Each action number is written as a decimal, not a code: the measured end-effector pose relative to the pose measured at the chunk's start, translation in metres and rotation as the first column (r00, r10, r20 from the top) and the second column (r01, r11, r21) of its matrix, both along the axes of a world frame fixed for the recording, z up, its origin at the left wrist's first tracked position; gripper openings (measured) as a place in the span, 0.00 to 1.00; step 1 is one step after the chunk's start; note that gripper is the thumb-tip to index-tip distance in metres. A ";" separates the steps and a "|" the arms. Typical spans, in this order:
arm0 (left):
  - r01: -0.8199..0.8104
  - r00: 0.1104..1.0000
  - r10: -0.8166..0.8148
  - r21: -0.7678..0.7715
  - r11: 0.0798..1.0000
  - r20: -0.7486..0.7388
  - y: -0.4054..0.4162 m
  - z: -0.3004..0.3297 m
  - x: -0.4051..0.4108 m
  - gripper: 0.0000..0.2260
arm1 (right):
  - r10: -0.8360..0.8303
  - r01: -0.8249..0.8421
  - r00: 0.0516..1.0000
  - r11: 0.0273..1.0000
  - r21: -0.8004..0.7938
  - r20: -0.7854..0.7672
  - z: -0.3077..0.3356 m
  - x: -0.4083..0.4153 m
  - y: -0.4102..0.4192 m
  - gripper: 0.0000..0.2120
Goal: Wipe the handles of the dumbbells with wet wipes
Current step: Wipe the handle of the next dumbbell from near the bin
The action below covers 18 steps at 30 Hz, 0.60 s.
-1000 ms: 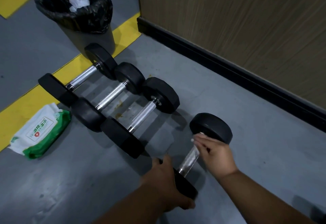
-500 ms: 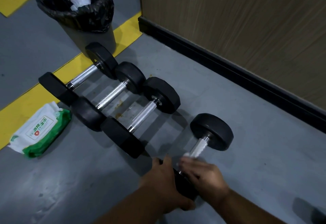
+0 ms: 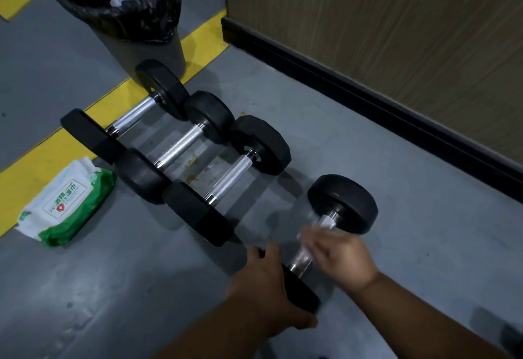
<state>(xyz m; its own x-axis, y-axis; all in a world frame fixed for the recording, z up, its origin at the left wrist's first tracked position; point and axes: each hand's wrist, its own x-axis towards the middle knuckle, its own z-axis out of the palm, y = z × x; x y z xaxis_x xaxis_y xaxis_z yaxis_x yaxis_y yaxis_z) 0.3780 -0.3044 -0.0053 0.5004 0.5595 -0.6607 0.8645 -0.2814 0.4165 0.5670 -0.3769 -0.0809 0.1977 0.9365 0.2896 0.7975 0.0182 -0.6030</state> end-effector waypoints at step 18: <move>-0.001 1.000 0.000 0.023 1.000 0.024 -0.003 -0.002 -0.002 0.47 | 0.188 -0.187 0.982 0.982 0.007 -0.019 -0.005 -0.021 -0.018 0.10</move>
<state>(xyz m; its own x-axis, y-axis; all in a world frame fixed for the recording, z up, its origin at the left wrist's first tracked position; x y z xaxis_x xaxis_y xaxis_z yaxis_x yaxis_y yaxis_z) 0.3761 -0.3074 -0.0076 0.5156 0.5743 -0.6359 0.8546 -0.2906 0.4304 0.5462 -0.3946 -0.0858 0.0243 0.9561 0.2921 0.7679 0.1692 -0.6178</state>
